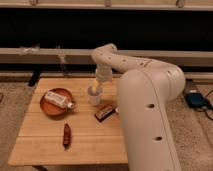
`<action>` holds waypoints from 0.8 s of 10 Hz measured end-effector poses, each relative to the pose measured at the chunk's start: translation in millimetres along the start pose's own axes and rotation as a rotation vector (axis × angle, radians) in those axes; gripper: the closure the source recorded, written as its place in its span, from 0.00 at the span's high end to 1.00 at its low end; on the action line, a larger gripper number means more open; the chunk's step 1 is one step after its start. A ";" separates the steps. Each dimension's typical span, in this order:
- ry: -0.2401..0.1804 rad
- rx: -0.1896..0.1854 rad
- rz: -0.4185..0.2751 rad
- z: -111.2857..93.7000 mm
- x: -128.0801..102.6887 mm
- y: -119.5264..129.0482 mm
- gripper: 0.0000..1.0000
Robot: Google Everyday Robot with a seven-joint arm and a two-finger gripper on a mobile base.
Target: Pick up the ceramic cup
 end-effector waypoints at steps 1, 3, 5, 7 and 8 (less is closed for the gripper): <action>0.006 0.001 0.002 4.5 2.2 1.7 0.59; 0.015 -0.005 0.012 9.0 7.4 1.5 0.40; 0.014 -0.029 0.034 8.5 10.4 2.0 0.18; 0.014 -0.048 0.056 -2.3 15.7 0.7 0.02; 0.009 -0.058 0.059 -11.1 16.1 2.6 0.00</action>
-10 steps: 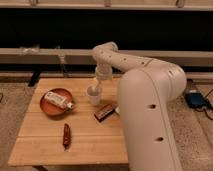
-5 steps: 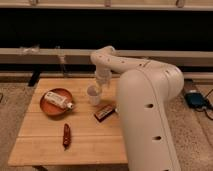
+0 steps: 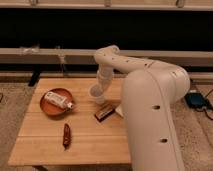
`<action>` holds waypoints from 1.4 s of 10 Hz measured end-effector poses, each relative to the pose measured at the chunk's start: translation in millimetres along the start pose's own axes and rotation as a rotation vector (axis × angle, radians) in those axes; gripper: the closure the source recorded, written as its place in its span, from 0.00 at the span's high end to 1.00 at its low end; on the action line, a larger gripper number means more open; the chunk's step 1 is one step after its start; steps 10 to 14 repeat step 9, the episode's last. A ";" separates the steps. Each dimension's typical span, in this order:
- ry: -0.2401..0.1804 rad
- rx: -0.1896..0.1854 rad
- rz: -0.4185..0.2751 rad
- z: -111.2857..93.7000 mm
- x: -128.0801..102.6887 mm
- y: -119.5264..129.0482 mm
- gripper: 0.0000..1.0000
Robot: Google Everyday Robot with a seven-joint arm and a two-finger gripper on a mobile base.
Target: Pick up the ceramic cup
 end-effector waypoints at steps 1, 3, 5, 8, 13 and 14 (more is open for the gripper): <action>-0.006 -0.012 -0.003 -9.5 -0.3 3.9 0.00; -0.032 -0.039 -0.006 -35.9 -3.5 4.7 0.00; -0.051 -0.069 -0.022 -56.9 -11.5 6.1 0.00; -0.052 -0.074 -0.028 -58.8 -13.2 7.9 0.00; -0.052 -0.074 -0.027 -59.0 -13.0 7.4 0.00; -0.052 -0.074 -0.027 -59.0 -13.0 7.4 0.00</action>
